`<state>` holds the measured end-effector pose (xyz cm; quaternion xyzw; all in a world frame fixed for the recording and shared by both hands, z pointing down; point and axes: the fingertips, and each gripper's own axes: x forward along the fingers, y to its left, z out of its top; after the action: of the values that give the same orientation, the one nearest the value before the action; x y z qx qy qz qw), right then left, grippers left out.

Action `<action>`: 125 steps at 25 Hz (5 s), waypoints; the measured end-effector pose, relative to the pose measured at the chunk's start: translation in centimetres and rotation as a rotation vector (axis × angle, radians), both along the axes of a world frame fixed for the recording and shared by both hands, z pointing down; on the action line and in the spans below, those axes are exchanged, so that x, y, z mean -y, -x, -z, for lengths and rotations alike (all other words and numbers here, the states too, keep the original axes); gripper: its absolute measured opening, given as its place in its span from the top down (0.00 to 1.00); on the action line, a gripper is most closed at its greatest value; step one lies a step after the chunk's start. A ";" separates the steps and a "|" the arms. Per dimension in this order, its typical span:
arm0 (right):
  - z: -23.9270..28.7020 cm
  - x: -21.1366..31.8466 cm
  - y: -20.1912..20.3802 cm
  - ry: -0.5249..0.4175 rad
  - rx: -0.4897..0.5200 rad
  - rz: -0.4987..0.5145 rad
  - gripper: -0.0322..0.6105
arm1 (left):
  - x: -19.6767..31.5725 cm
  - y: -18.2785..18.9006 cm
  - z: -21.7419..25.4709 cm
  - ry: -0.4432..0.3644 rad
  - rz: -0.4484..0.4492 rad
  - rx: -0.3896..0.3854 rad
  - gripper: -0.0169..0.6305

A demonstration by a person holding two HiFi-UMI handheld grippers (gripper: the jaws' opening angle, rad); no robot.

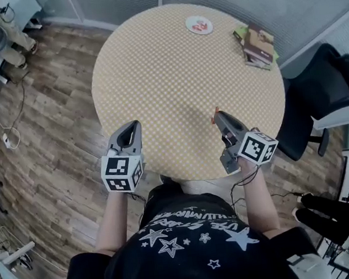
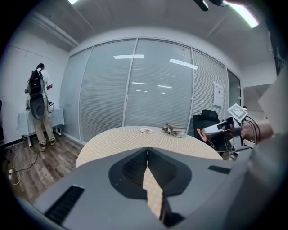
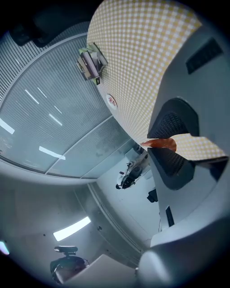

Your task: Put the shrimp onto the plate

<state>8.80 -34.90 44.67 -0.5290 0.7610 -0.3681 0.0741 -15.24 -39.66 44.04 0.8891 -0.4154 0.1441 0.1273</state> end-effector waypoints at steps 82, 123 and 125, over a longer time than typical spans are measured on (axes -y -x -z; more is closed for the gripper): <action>-10.2 52.3 -15.5 0.176 -0.342 -0.098 0.84 | 45.3 -21.7 -5.1 -0.033 -0.276 0.058 0.96; -3.0 45.6 -14.4 0.100 -0.260 -0.108 0.84 | 36.8 -22.2 0.5 -0.092 -0.307 0.035 0.96; -2.8 43.1 -13.5 0.087 -0.226 -0.104 0.84 | 34.4 -21.6 1.3 -0.112 -0.315 0.035 0.96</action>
<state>22.25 -78.05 47.44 -0.6087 0.7193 -0.3344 -0.0158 6.38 -74.07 42.79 0.9462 -0.2805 0.1544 0.0459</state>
